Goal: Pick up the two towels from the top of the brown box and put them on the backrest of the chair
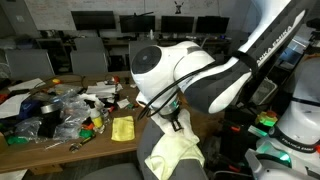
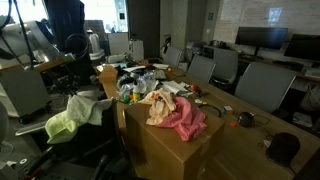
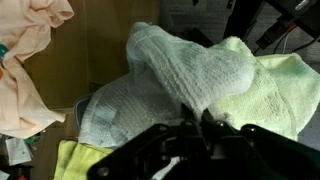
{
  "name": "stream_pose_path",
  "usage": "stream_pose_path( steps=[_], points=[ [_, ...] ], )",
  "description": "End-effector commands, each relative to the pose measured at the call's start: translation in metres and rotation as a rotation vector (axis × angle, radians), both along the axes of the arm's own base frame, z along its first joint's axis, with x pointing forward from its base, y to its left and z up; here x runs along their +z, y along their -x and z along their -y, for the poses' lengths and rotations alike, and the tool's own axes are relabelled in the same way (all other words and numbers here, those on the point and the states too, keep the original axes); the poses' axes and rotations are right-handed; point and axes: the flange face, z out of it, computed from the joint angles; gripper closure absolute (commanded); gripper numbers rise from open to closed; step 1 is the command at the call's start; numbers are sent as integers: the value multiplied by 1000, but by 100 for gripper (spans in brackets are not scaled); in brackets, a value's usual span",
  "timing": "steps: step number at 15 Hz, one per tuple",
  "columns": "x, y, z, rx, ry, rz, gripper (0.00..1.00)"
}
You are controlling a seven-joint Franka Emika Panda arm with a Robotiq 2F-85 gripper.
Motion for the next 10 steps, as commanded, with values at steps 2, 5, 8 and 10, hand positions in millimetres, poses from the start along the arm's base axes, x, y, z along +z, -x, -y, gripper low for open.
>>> stream_pose_path(
  steps=[2, 5, 8, 10],
  points=[
    [6, -19, -18, -28, -66, -26, 97],
    [9, -31, -18, -95, -122, -45, 97],
    [11, -42, -9, -154, -163, -60, 97],
    [11, -49, 0, -192, -180, -59, 97]
  ],
)
